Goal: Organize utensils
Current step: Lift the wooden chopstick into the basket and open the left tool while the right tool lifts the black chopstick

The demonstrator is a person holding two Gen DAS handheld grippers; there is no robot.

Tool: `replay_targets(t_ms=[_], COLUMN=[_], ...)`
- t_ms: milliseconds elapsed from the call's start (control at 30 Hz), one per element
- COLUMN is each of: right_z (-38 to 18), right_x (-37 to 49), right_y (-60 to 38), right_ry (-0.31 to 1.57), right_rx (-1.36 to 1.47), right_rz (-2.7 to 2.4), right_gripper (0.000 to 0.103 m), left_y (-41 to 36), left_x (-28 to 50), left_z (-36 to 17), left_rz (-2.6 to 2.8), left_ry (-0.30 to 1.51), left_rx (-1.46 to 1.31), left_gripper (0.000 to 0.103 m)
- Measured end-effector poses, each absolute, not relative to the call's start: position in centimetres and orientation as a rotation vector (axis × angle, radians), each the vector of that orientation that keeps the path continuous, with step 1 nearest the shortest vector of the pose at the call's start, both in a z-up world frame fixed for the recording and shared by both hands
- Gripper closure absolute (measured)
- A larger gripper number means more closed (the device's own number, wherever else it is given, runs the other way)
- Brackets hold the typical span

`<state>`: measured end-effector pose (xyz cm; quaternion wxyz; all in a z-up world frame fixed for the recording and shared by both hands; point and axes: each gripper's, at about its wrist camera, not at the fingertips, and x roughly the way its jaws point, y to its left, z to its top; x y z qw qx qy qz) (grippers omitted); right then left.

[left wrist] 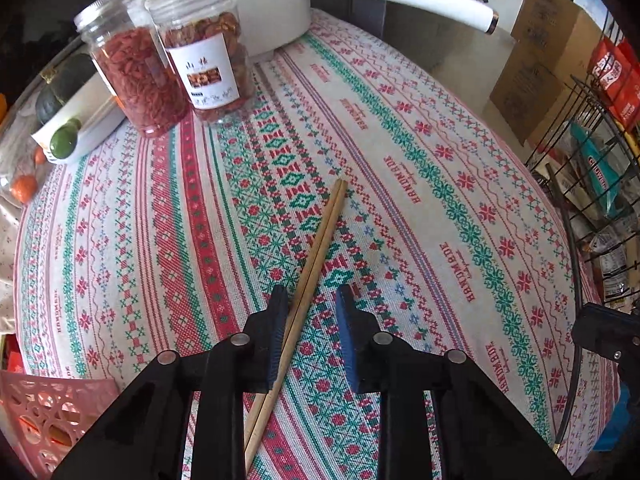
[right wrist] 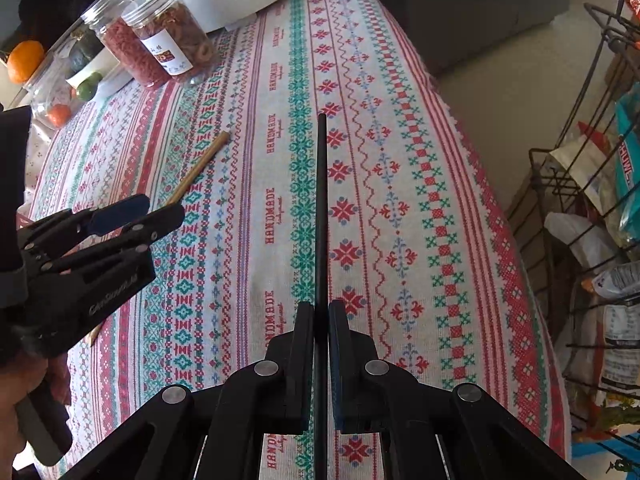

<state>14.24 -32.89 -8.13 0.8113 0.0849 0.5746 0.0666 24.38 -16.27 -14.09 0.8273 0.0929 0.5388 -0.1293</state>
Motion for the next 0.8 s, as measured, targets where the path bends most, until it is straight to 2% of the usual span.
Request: replay_targets(t_ms=[200, 400, 800], right_z=[-8.0, -7.5, -2.9], right_x=[14.5, 14.3, 11.3], right_y=[-33.0, -32.9, -32.4], right_ry=[1.219, 1.205, 1.072], right_rx=[0.2, 0.21, 0.275], right_rz=[0.149, 0.145, 0.166], right_gripper=[0.098, 0.098, 0.098], left_y=[-16.6, -16.5, -14.8], left_x=[24.2, 20.5, 10.9], left_z=[-14.0, -12.5, -5.2], left_rz=[-0.302, -0.358, -0.493], left_ry=[1.19, 1.14, 0.954], left_rx=[0.23, 0.225, 0.196], left_gripper=[0.094, 0.094, 0.094])
